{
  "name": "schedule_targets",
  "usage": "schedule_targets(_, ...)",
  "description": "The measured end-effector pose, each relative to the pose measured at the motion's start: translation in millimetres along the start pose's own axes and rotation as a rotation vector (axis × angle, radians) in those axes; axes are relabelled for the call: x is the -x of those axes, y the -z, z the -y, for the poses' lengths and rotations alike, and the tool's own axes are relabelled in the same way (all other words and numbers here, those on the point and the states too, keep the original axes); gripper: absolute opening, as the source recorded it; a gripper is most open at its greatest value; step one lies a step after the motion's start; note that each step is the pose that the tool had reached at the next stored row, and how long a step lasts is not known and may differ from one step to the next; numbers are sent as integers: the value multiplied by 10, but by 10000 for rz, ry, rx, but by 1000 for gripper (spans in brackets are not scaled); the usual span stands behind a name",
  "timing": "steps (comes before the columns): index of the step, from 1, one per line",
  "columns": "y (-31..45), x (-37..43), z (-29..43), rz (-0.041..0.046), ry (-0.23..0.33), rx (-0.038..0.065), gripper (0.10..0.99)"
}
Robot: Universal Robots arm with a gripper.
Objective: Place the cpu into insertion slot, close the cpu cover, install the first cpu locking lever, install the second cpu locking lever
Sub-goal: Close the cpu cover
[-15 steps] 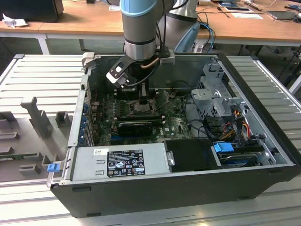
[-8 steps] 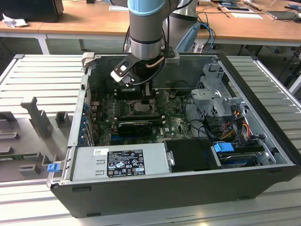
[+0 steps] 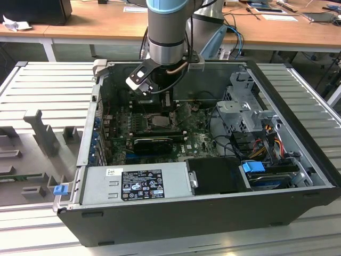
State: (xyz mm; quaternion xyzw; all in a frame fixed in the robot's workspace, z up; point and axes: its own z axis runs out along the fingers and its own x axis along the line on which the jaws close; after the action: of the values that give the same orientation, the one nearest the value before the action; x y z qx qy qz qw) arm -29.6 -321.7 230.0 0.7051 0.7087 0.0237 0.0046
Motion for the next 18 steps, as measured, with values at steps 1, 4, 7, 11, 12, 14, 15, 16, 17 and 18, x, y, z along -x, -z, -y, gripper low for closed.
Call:
schedule_targets(1, 9, 0, -3, -3, 1, 0, 106)
schedule_targets(4, 4, 1, -117, 0, 1, -1, 106)
schedule_targets(7, 35, -4, -121, -1, 0, -1, 106)
schedule_targets(11, 130, -19, -124, 6, -1, -1, 106)
schedule_targets(12, 164, -25, -126, 11, 1, -1, 106)
schedule_targets(14, 213, -32, -128, 13, 1, -1, 106)
schedule_targets(15, 223, -34, -129, 12, 2, -1, 106)
schedule_targets(16, 229, -34, -133, 12, 1, -1, 106)
schedule_targets(17, 232, -35, -142, 11, 1, -2, 106)
schedule_targets(18, 233, -36, -164, 11, 0, -4, 106)
